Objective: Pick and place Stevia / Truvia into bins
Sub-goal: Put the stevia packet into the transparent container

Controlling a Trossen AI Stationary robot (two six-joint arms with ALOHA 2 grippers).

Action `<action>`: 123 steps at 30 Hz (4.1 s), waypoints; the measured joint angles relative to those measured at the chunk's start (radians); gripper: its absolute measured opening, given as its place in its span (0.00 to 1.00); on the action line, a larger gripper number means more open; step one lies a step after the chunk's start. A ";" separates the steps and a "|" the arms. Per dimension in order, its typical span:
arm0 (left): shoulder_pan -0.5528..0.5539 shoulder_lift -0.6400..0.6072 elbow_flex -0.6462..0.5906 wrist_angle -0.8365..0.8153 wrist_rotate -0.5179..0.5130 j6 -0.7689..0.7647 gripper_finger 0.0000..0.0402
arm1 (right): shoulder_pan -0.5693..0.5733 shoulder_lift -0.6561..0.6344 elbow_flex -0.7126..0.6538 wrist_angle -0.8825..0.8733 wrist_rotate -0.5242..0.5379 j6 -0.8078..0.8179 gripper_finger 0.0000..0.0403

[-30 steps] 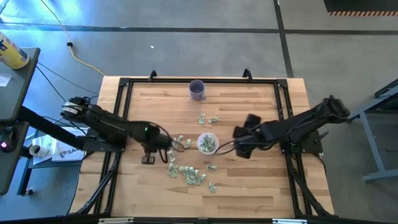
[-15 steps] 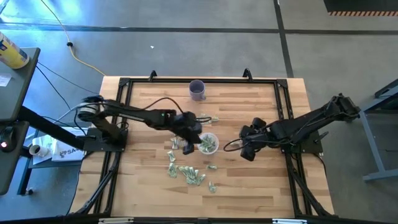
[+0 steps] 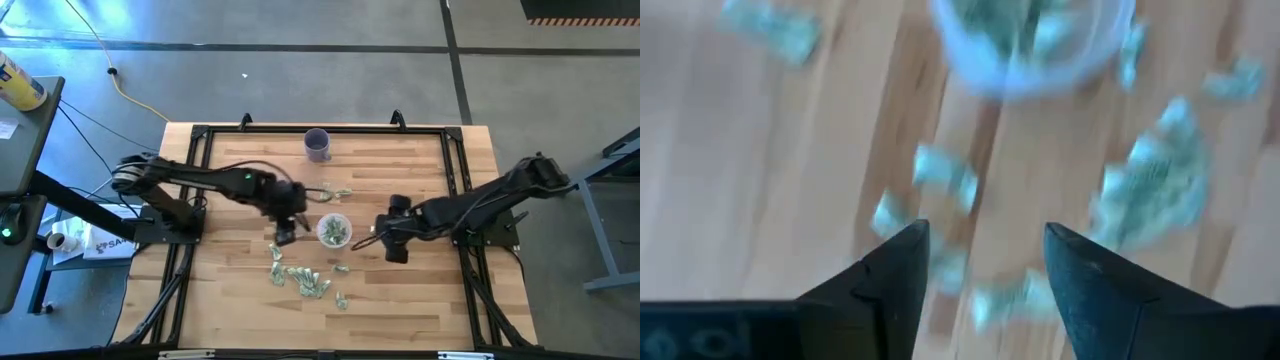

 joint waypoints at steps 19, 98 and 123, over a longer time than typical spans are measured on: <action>-0.216 -0.431 -0.567 0.098 -0.075 -0.619 0.44 | -0.249 0.175 -0.106 0.176 -0.244 -0.010 0.10; 0.116 -0.041 -0.227 0.641 0.133 -0.169 0.09 | -0.022 -0.027 0.410 -0.568 0.285 0.297 0.67; -0.036 -0.053 0.034 -0.188 -0.162 -0.270 0.68 | -0.303 0.010 0.156 0.000 0.028 -0.280 0.67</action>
